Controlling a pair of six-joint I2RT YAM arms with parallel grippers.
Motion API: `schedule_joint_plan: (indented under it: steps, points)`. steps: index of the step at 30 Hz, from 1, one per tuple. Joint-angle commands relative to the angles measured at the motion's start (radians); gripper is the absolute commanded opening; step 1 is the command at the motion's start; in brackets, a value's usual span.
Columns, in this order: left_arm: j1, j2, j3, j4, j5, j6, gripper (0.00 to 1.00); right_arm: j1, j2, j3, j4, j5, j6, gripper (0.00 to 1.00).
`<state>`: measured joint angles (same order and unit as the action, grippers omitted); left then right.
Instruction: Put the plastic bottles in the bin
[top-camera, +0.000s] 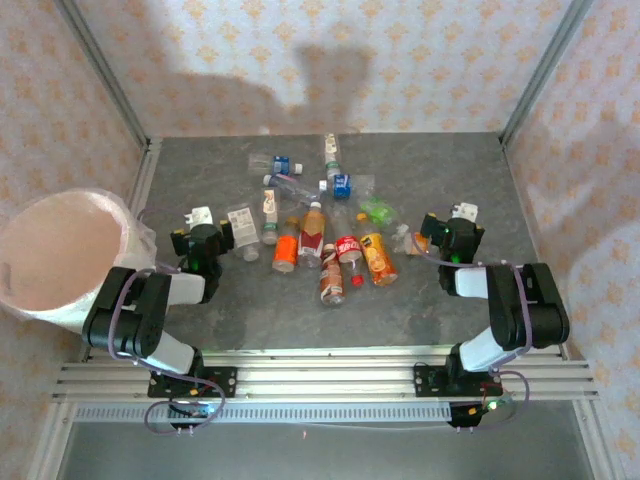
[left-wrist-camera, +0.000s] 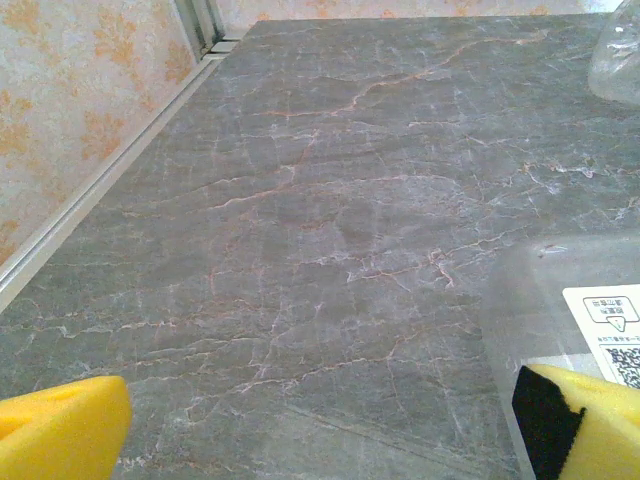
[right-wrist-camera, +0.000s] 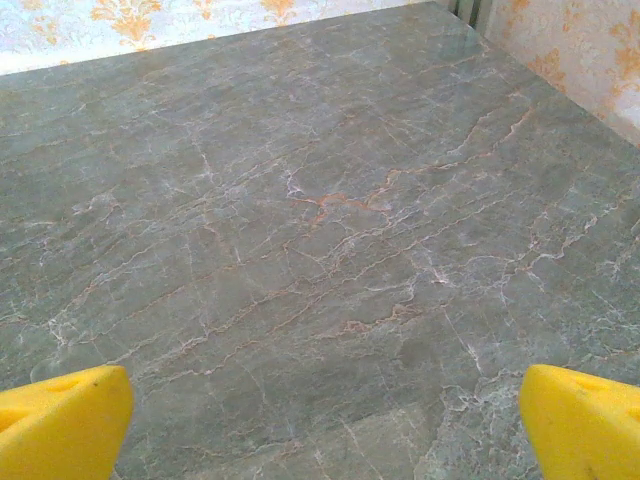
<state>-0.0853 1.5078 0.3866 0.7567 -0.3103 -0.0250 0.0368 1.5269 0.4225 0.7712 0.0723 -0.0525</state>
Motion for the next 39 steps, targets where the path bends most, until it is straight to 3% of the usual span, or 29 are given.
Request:
schedule_joint_plan:
  steps: [1, 23, 26, 29, 33, 37, 39]
  points:
    - [0.006, -0.015, 0.018, 0.022, -0.021, -0.021, 1.00, 0.002, -0.004, -0.011, 0.021, 0.021, 0.012, 0.99]
    - [0.004, -0.021, 0.015, 0.025, -0.024, -0.018, 1.00, 0.000, -0.006, -0.013, 0.023, 0.017, 0.014, 0.99]
    - [-0.023, -0.061, 0.039, -0.048, -0.013, 0.023, 1.00, -0.001, -0.037, -0.007, -0.007, 0.057, 0.032, 0.99]
    - [-0.041, -0.146, 0.128, -0.272, -0.027, 0.036, 1.00, 0.000, -0.129, 0.016, -0.119, 0.070, 0.032, 0.99]
    - [-0.051, -0.245, 0.137, -0.307, -0.024, 0.020, 1.00, 0.000, -0.245, 0.077, -0.313, 0.097, 0.081, 0.99]
    - [-0.073, -0.314, 0.221, -0.501, -0.022, -0.078, 1.00, 0.000, -0.317, 0.192, -0.603, 0.120, 0.275, 0.99]
    - [-0.089, -0.337, 0.278, -0.616, -0.025, -0.149, 1.00, -0.001, -0.319, 0.270, -0.798, 0.176, 0.497, 0.99]
